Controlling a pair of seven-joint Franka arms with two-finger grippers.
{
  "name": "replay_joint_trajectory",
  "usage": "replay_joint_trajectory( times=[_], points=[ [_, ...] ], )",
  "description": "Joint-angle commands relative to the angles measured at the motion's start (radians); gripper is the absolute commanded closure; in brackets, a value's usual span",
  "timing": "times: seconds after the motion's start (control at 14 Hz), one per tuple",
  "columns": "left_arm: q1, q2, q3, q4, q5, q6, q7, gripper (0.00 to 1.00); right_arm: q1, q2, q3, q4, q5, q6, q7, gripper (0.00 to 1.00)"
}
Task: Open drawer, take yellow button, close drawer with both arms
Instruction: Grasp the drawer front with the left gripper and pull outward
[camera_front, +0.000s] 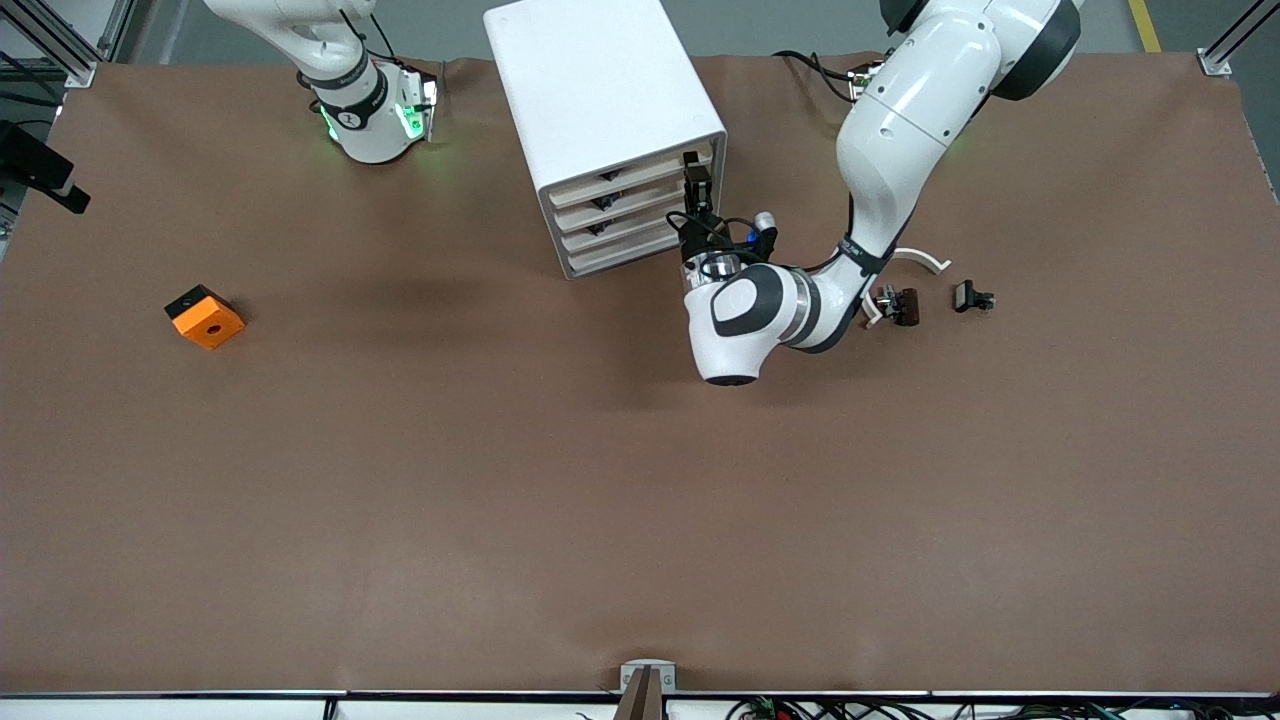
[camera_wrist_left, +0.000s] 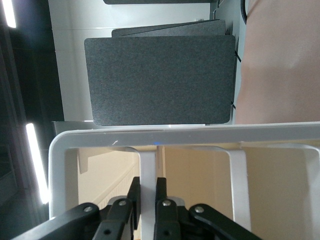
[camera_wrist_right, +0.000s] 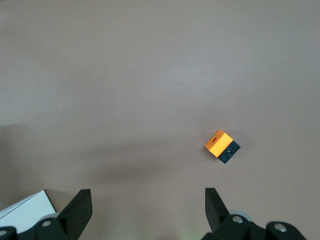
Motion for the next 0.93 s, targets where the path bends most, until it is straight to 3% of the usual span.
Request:
replay_joint_trajectory(
  times=[0.0,0.86],
  points=[
    [0.002,-0.001,-0.001,0.001,-0.013,-0.012,-0.01,0.93,-0.022,0.006,0.012,0.018,0.001,-0.006,0.001,0.0],
    [0.112,0.001,0.01,0.012,0.008,-0.013,-0.008,0.9,-0.022,0.006,0.012,0.018,0.001,-0.007,0.004,0.0]
  ],
)
